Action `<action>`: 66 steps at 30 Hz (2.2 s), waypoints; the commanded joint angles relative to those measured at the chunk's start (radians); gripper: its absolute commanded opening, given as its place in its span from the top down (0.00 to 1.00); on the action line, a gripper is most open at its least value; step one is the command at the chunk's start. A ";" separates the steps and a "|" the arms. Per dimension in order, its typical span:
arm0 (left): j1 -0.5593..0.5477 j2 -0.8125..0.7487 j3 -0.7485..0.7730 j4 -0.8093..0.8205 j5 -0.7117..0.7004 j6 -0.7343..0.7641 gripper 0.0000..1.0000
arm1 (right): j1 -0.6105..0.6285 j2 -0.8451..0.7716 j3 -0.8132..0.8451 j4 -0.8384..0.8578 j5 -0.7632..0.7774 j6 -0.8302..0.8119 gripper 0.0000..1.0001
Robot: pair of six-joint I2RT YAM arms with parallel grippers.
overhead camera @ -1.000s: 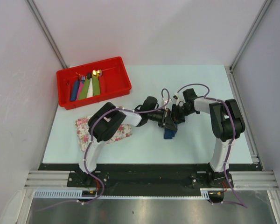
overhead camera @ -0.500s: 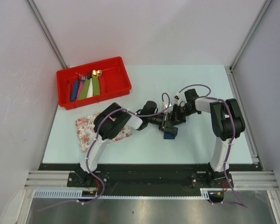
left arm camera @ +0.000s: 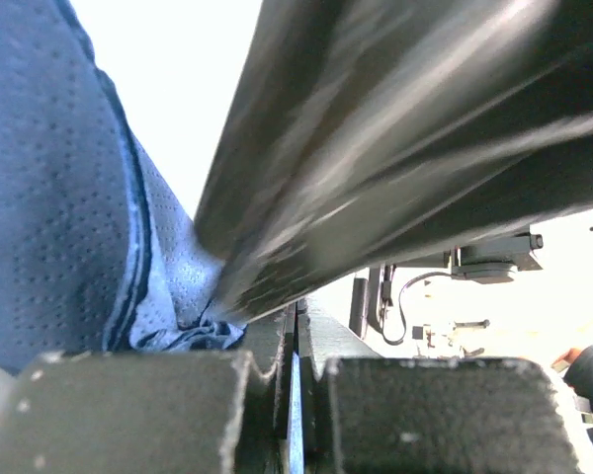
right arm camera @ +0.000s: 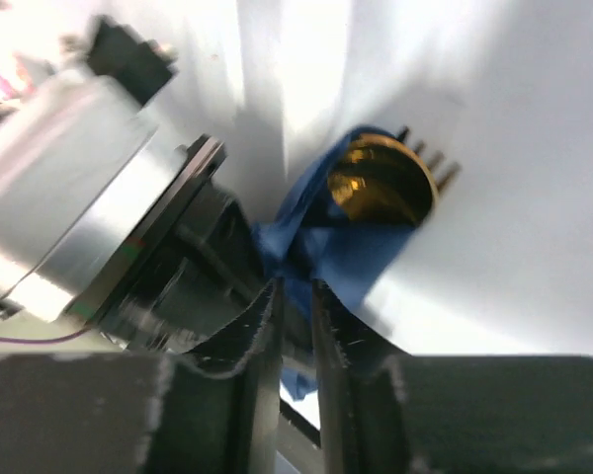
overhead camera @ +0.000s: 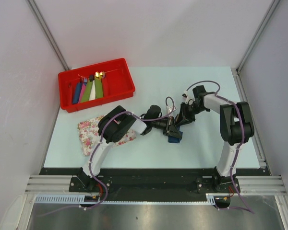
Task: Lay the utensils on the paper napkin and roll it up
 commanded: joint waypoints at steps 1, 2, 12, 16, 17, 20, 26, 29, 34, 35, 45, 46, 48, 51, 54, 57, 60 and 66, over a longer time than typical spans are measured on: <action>0.006 0.054 -0.018 -0.061 -0.074 0.043 0.97 | -0.051 -0.078 0.064 -0.113 -0.046 -0.058 0.74; 0.006 0.054 -0.016 -0.059 -0.072 0.045 0.97 | -0.063 -0.078 0.067 -0.124 -0.061 -0.067 0.73; 0.004 0.046 -0.016 -0.039 -0.054 0.055 0.66 | -0.114 -0.046 -0.025 -0.166 -0.063 -0.122 0.57; 0.003 0.037 -0.021 -0.035 -0.042 0.071 0.52 | -0.117 -0.024 -0.034 -0.155 -0.080 -0.125 0.55; 0.003 0.034 -0.022 -0.035 -0.040 0.074 0.52 | -0.115 -0.019 -0.034 -0.155 -0.084 -0.130 0.55; 0.003 0.034 -0.024 -0.028 -0.034 0.074 0.49 | -0.117 -0.012 -0.039 -0.155 -0.112 -0.136 0.53; 0.003 0.031 -0.032 0.011 -0.029 0.061 0.48 | -0.114 0.020 -0.051 -0.186 -0.126 -0.161 0.53; 0.004 0.026 -0.038 0.021 -0.026 0.061 0.48 | -0.115 0.019 -0.060 -0.199 -0.097 -0.202 0.54; 0.010 0.018 -0.047 0.051 -0.026 0.049 0.49 | -0.118 0.016 -0.076 -0.218 -0.103 -0.240 0.70; 0.012 0.017 -0.049 0.059 -0.028 0.046 0.49 | -0.118 0.016 -0.080 -0.221 -0.109 -0.245 0.80; 0.052 -0.127 -0.079 0.171 -0.022 -0.098 0.46 | -0.115 0.014 -0.099 -0.166 -0.052 -0.253 1.00; 0.073 -0.150 -0.093 0.189 -0.020 -0.118 0.46 | -0.115 0.013 -0.103 -0.161 -0.049 -0.251 1.00; 0.095 -0.218 -0.139 0.200 -0.026 -0.138 0.46 | -0.114 0.007 -0.109 -0.146 -0.041 -0.247 1.00; 0.130 -0.294 -0.193 0.159 -0.029 -0.095 0.48 | -0.111 -0.004 -0.125 -0.130 -0.040 -0.236 1.00; 0.130 -0.339 -0.216 0.068 -0.014 -0.017 0.49 | -0.109 -0.015 -0.139 -0.112 -0.041 -0.221 1.00; 0.125 -0.350 -0.213 -0.005 -0.019 0.034 0.52 | -0.102 -0.022 -0.149 -0.094 -0.044 -0.210 1.00; 0.110 -0.342 -0.153 -0.145 -0.043 0.124 0.56 | -0.095 -0.026 -0.157 -0.081 -0.043 -0.198 1.00; 0.046 -0.293 -0.027 -0.355 -0.074 0.259 0.68 | -0.102 -0.039 -0.174 -0.071 -0.018 -0.182 1.00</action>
